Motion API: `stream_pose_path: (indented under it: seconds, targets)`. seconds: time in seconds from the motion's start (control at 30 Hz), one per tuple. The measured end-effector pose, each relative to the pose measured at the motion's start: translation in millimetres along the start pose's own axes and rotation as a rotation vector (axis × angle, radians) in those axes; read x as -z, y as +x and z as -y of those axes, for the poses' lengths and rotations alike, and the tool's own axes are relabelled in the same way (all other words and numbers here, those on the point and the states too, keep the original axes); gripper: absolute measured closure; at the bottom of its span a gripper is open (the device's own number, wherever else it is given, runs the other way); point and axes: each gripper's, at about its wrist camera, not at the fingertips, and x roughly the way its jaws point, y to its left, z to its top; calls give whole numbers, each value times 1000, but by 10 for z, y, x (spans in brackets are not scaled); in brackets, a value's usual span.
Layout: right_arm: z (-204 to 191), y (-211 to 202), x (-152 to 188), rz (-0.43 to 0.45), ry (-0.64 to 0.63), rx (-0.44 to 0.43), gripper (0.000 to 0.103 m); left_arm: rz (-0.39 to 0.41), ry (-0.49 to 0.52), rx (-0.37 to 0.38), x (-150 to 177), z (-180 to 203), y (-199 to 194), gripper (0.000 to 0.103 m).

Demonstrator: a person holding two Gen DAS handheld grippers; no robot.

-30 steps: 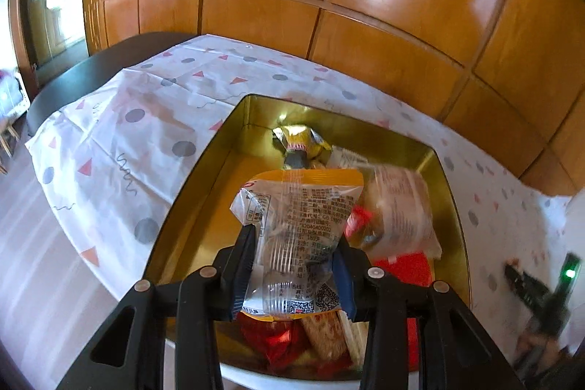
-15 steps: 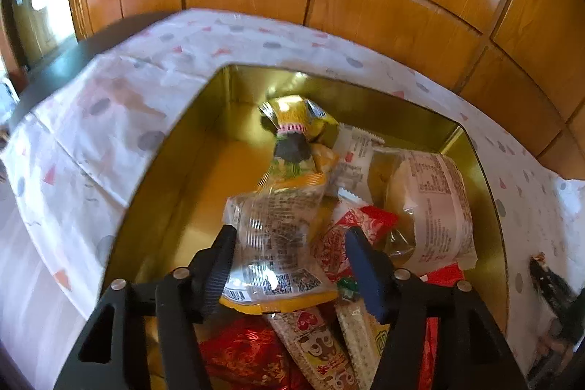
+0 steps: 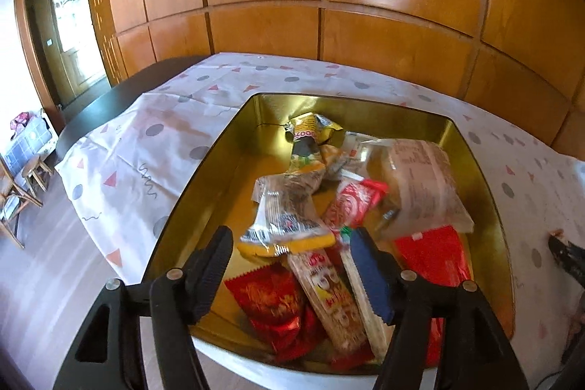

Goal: Organize snacks
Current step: 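Carry the floral cake packet into the gold tray and open the right tool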

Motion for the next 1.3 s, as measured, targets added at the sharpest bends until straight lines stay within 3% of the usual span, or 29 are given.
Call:
stream_pose_path:
  seconds: [0.17,0.5,1.0,1.3]
  targets:
    - [-75,-46,-28,-10,15,-2,74,25,24,13,70,72,-137,34]
    - [-530,-365,-211,62,-70,-72,76,27,32,31,141,113,-214,34]
    - [-1379,-886,-544,158,-151,-390,77,39,6,28,133,2,-227,34]
    - [-2004,-811,-622,93,-166,-542,76,47,-8,20,86,-86,-232,34]
